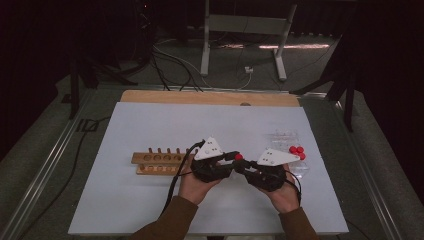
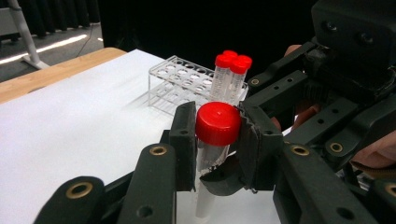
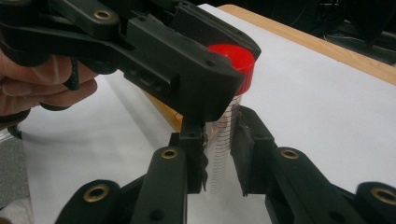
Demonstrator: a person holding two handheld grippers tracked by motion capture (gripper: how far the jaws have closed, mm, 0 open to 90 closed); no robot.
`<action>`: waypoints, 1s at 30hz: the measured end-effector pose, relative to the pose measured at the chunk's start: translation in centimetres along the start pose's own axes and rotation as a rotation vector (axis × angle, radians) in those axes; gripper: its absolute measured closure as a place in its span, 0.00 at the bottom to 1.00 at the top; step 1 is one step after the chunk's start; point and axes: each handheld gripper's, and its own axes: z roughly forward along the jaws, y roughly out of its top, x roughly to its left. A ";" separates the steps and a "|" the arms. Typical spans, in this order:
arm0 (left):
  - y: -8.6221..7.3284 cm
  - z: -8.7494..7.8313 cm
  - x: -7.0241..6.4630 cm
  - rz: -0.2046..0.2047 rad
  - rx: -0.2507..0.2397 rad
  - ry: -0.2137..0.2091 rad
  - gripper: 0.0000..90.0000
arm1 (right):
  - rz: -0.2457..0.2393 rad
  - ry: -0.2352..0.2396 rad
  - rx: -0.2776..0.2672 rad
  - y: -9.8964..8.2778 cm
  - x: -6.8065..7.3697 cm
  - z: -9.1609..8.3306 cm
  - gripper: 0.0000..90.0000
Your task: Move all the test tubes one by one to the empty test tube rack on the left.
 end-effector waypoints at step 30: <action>0.2 -7.1 4.0 -0.037 -0.071 0.206 0.79 | 0.107 -0.152 -0.082 -2.3 -3.0 -5.3 0.00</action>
